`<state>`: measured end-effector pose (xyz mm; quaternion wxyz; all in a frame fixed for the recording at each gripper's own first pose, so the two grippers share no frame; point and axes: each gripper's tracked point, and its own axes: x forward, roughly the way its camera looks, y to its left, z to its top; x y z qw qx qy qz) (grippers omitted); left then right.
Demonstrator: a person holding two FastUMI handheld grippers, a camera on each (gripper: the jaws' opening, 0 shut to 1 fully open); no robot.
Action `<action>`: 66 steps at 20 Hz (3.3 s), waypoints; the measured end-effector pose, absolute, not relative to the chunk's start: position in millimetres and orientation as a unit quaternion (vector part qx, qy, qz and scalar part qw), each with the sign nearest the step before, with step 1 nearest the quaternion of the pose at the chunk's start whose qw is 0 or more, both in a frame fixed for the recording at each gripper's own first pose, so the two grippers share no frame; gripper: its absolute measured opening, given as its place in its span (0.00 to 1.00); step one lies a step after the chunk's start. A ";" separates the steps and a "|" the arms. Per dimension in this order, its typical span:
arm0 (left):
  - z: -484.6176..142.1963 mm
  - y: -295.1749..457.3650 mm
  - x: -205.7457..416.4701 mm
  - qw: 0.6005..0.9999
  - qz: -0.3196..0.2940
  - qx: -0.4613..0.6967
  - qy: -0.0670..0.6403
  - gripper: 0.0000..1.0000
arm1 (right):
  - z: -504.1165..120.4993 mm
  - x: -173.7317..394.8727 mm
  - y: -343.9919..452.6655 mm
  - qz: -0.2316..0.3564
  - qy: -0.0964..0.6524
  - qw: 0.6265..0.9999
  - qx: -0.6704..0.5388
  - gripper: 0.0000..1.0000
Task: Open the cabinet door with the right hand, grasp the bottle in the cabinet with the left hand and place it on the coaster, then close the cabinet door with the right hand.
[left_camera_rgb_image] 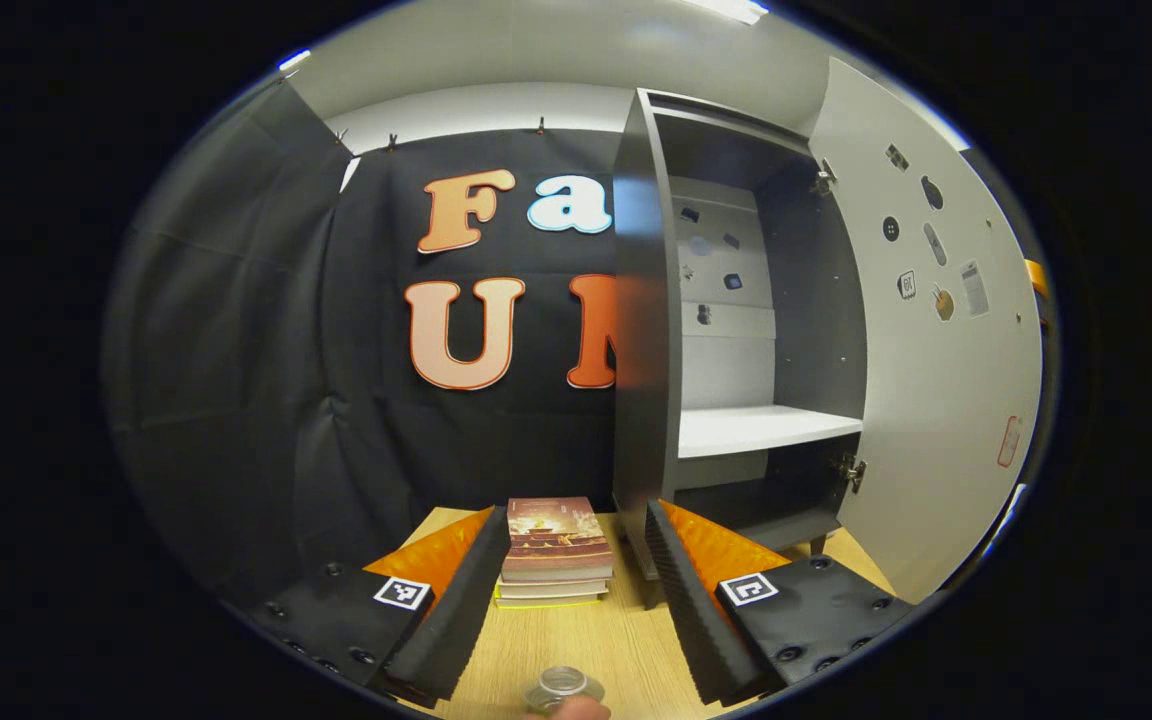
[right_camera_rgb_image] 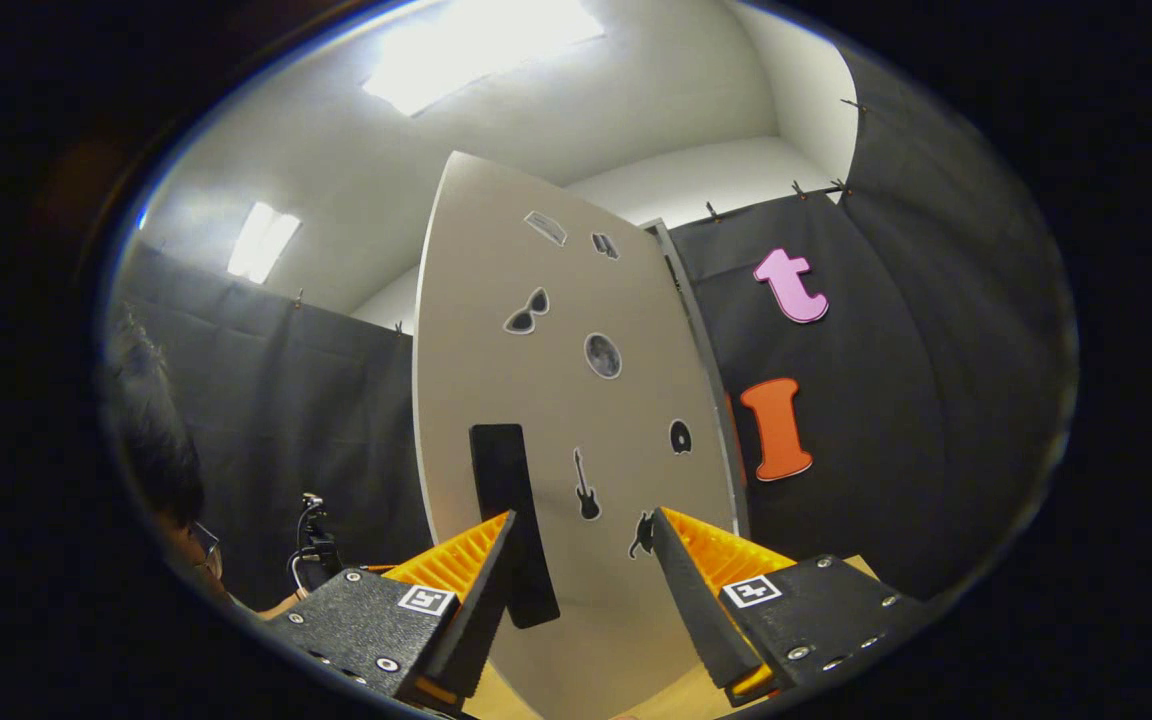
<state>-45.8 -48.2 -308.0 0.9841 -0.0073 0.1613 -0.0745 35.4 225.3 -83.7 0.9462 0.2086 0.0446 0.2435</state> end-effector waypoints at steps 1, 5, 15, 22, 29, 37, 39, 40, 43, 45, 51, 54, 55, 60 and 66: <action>-307.7 -45.3 -44.8 0.984 -0.073 -0.009 0.162 0.89 | -82.5 37.8 231.5 0.250 0.041 0.945 0.205 0.82; -306.2 -33.5 -40.3 0.984 -0.064 -0.004 0.164 0.89 | -80.4 39.6 249.0 0.282 0.033 0.938 0.197 0.82; -315.2 2.5 -32.1 0.985 -0.034 -0.007 0.167 0.89 | -122.6 69.5 304.8 0.330 0.110 0.922 0.173 0.83; -311.3 26.6 -25.6 0.988 -0.013 0.000 0.155 0.89 | -138.3 80.7 329.3 0.329 0.130 0.921 0.164 0.83; -290.4 29.6 -5.4 0.990 -0.003 -0.002 0.143 0.89 | -139.9 83.1 328.7 0.296 0.133 0.936 0.135 0.87; -252.4 24.1 3.2 0.991 0.010 0.002 0.130 0.91 | -141.6 89.3 335.9 0.263 0.135 0.949 0.112 0.87; -239.1 23.0 6.6 0.992 0.014 -0.006 0.126 0.90 | -140.6 89.7 337.1 0.254 0.129 0.954 0.094 0.87; -230.5 21.5 7.9 0.992 0.015 -0.009 0.121 0.90 | -139.9 90.9 338.5 0.250 0.124 0.957 0.082 0.87; -204.6 15.1 13.4 0.995 0.013 -0.013 0.103 0.90 | -137.1 90.7 340.0 0.235 0.118 0.963 0.053 0.87; -189.4 9.6 17.3 0.995 0.005 -0.012 0.098 0.90 | -138.3 90.2 338.9 0.229 0.123 0.965 0.043 0.87; -131.5 -11.7 31.9 0.996 -0.008 -0.018 0.084 0.89 | -115.8 78.7 310.3 0.215 0.109 0.970 0.032 0.87; -100.8 -32.9 33.2 0.998 -0.022 -0.008 0.066 0.90 | -80.6 65.7 274.7 0.196 0.089 0.976 0.037 0.88; -91.1 -40.6 31.5 0.998 -0.027 -0.005 0.059 0.90 | -70.1 63.3 263.8 0.189 0.083 0.978 0.039 0.88; -56.3 -72.9 25.8 0.998 -0.046 -0.006 0.042 0.91 | -25.0 49.2 204.4 0.155 0.055 0.986 0.033 0.88; -17.0 -81.0 21.6 0.999 -0.036 0.016 0.017 0.91 | 15.6 39.1 132.8 0.096 0.037 0.994 0.031 0.92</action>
